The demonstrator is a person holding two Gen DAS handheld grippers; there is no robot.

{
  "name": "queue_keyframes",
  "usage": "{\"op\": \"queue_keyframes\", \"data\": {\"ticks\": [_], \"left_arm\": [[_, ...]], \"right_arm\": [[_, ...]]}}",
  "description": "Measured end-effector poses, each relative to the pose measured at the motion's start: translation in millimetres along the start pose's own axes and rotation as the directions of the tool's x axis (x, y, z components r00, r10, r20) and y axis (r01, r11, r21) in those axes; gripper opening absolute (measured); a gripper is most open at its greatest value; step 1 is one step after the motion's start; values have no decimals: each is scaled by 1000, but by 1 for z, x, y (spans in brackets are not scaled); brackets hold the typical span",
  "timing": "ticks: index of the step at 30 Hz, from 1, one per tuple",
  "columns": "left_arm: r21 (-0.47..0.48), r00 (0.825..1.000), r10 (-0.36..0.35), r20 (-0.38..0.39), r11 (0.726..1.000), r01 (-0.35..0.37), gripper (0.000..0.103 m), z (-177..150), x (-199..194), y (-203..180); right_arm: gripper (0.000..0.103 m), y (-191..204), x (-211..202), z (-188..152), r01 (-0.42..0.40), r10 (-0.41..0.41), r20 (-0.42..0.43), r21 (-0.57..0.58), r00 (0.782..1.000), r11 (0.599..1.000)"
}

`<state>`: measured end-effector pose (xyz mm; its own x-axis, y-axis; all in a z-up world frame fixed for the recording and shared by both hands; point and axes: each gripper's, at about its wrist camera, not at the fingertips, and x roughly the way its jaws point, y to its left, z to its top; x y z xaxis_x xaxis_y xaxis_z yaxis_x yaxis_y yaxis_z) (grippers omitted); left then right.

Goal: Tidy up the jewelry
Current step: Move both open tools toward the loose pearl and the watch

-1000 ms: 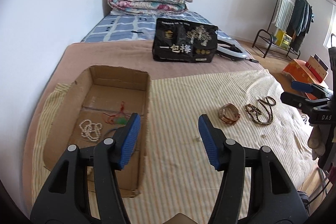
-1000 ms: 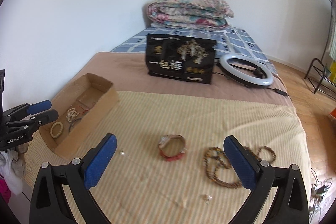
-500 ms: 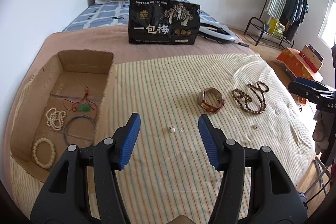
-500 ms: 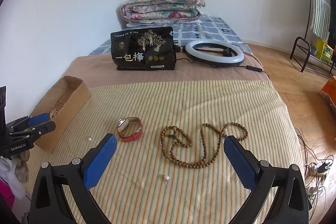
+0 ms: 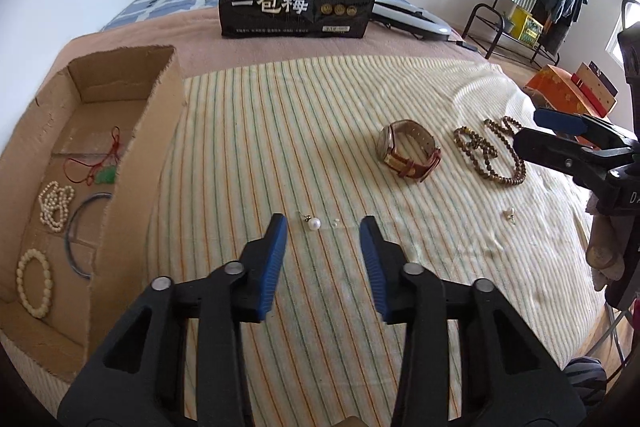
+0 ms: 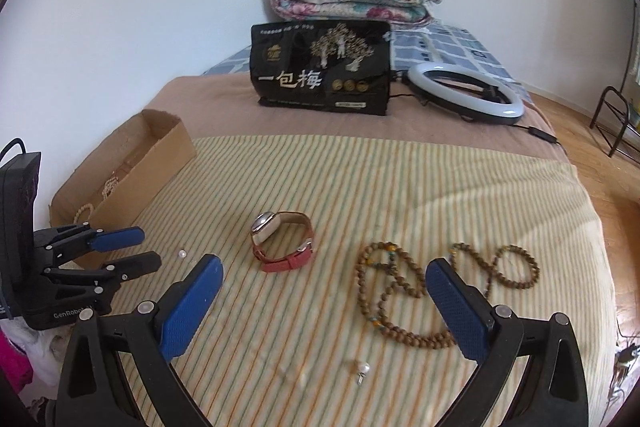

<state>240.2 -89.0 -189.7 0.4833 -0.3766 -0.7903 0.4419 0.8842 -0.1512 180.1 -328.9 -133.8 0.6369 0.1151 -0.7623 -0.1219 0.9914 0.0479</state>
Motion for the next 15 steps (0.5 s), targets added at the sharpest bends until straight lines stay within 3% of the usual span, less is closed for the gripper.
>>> {"op": "queue_keyframes", "data": {"ticks": [15], "left_arm": [[-17,999,-4,-31,1000,4,29,-2,31,5]], "right_arm": [[93,19,64,5,-43,40,-76,-43,996,998]]}}
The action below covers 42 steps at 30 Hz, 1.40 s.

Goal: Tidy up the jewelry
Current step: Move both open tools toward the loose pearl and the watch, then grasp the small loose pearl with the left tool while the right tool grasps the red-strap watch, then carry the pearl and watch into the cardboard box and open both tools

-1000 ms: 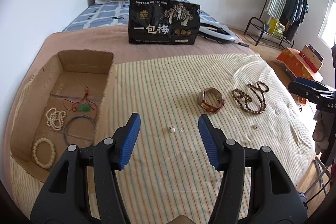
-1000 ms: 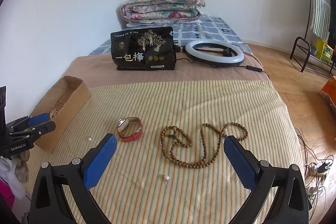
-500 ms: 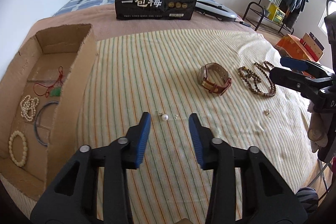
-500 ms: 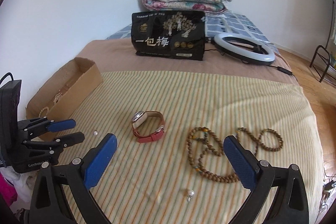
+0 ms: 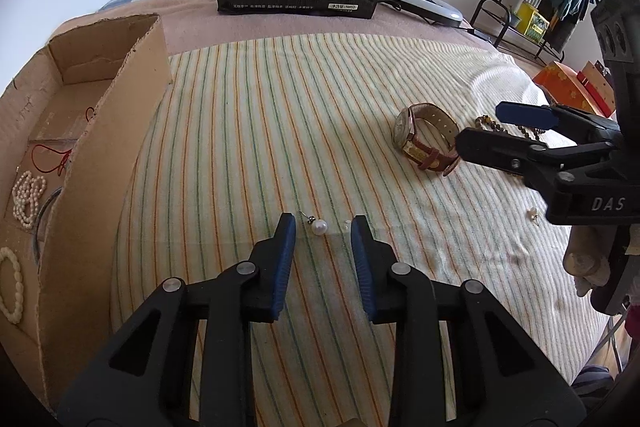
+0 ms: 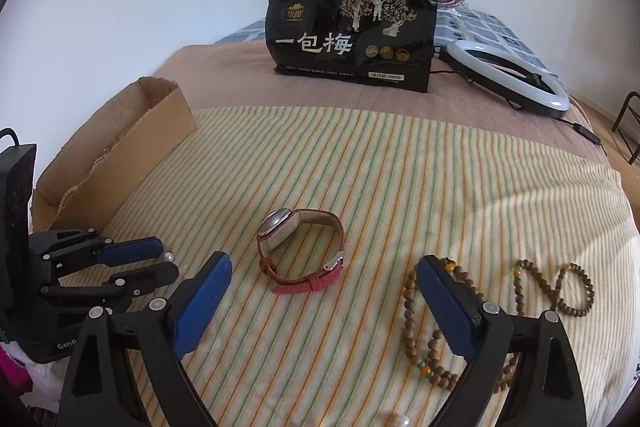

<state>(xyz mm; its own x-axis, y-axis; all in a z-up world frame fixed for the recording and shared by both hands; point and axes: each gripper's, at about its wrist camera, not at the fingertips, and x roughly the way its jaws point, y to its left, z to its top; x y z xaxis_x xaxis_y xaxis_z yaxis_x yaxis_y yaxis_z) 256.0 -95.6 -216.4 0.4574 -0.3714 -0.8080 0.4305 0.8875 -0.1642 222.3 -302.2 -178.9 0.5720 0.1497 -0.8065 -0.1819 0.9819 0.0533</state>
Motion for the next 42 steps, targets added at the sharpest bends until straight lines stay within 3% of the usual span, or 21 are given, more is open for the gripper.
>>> {"op": "queue_keyframes", "data": {"ticks": [12,23,25,42], "left_arm": [[-8,1000,2,2,1000,-2,17,0,6,4],[-23,1000,9,9,1000,-9,8,0,7,7],[-23,1000,9,9,1000,-9,7,1,7,7],[-34,999,-8,46,999,9,7,4,-21,5]], "right_arm": [[92,10,34,5,2,-4,-47,-36,999,999],[71,12,50,6,28,-32,-76,-58,997,998],[60,12,49,6,26,-30,-74,-63,997,998],[59,11,20,2,25,-27,-35,-44,999,999]]}}
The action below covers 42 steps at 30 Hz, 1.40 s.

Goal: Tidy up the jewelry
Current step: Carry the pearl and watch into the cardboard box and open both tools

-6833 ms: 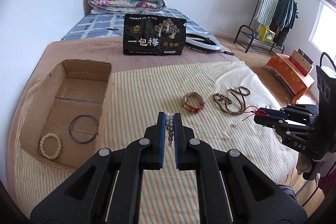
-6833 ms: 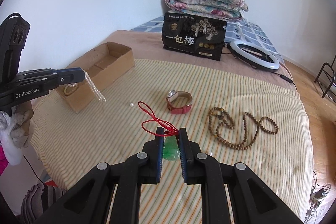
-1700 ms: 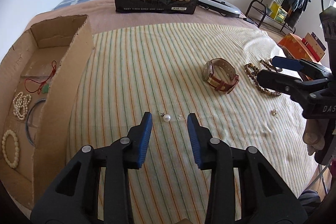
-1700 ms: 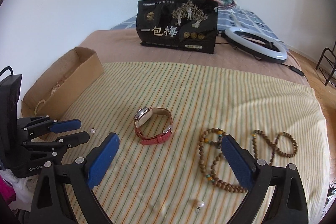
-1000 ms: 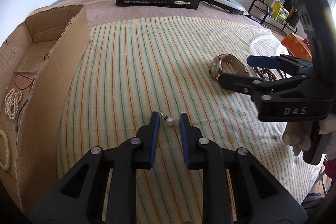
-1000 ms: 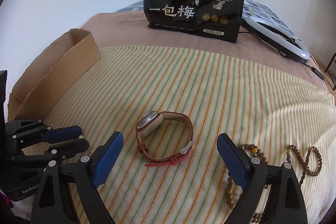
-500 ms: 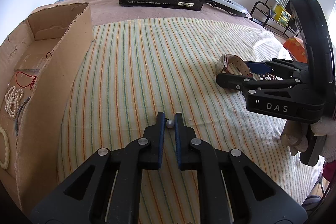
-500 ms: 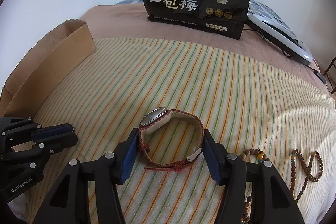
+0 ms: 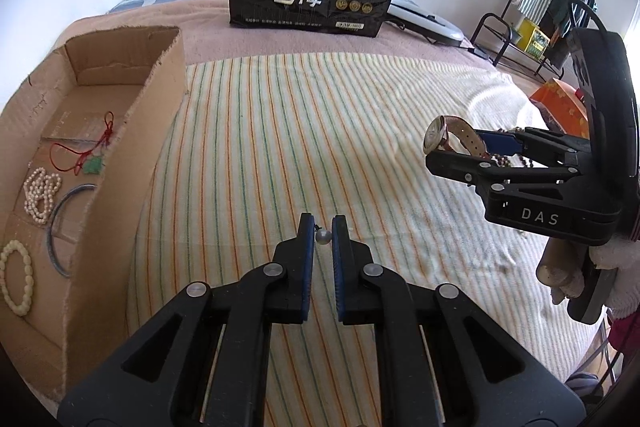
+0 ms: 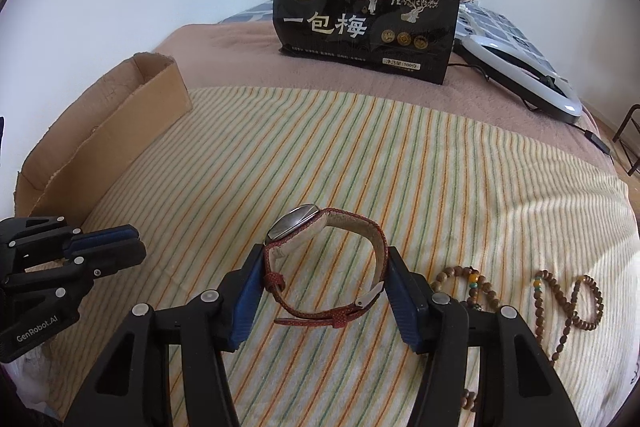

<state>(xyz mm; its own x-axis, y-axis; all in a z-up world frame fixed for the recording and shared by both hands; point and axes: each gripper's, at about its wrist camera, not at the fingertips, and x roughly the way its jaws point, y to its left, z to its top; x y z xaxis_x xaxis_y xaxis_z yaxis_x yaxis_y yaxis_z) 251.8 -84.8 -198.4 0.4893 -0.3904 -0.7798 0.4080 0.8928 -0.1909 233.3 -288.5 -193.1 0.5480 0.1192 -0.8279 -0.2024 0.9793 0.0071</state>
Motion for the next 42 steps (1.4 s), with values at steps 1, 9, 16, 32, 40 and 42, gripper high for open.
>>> {"op": "queue_keyframes", "data": {"ticks": [1,9,16,32,40,42], "left_arm": [[2,1000,-1,5,1000,1,7,0,-3,-1],[1,998,-12,54,1000,12,7,6,-34,-1],[-9,995,-10,94,1000,11,7,8,-63,5],[-44,986,55,159,998,-49,7,0,-119,51],[-71,978,102,182,993,-90,7,0,-138,84],[-78,977,110,185,992,-97,7,-1,-141,91]], "right_arm": [[59,0,-3,0,1,-1,4,1,1000,1000],[59,7,-30,3,5,-5,38,1,999,1000],[59,22,-61,9,-2,3,83,-10,997,1000],[59,77,-89,30,-37,45,140,-53,989,998],[59,110,-85,48,-62,73,150,-80,986,995],[59,116,-84,52,-66,78,151,-87,985,994]]}}
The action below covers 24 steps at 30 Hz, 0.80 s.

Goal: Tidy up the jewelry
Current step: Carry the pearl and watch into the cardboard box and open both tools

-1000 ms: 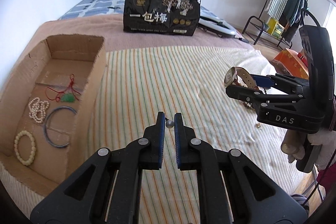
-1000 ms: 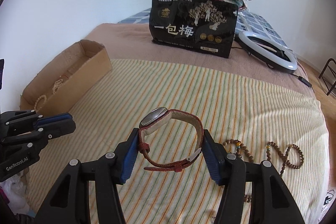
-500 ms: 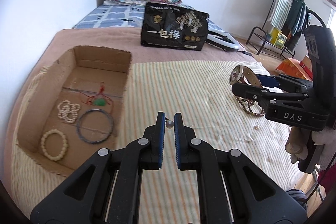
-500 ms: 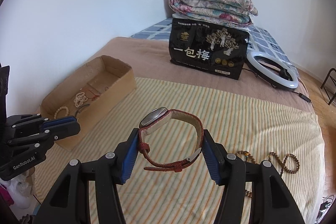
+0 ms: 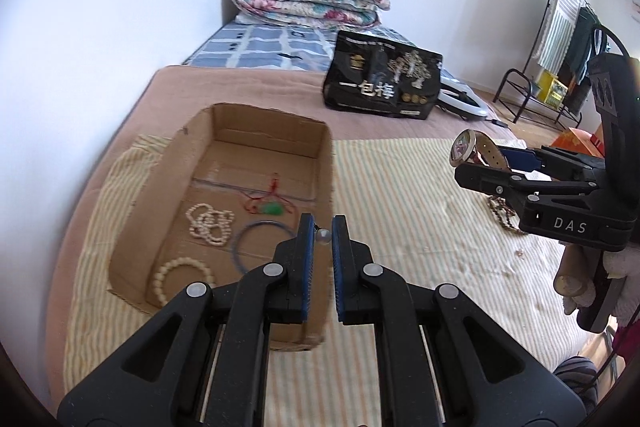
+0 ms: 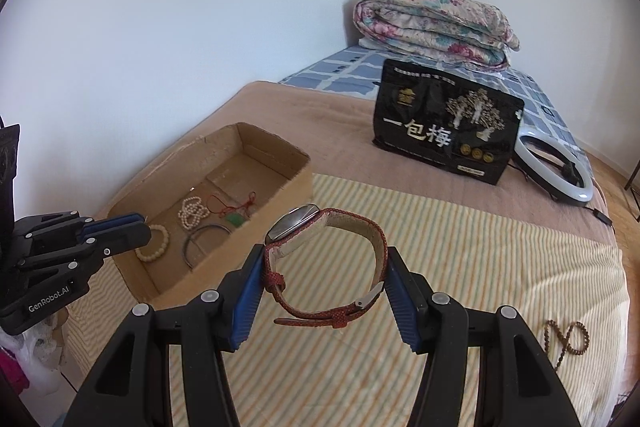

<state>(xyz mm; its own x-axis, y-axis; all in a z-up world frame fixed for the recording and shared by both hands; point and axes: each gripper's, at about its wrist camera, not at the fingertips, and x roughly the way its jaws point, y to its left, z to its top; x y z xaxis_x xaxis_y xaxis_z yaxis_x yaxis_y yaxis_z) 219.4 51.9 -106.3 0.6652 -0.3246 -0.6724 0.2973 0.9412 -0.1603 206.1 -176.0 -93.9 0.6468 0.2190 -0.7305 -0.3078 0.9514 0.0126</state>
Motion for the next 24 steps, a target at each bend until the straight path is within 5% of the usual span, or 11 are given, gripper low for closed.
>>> {"op": "queue_keyframes", "data": {"ticks": [24], "left_arm": [[-38,998,62,12,997,-62,7,4,3,65]], "right_arm": [[59,72,68,46,-50,48,-27,-52,998,997]]}}
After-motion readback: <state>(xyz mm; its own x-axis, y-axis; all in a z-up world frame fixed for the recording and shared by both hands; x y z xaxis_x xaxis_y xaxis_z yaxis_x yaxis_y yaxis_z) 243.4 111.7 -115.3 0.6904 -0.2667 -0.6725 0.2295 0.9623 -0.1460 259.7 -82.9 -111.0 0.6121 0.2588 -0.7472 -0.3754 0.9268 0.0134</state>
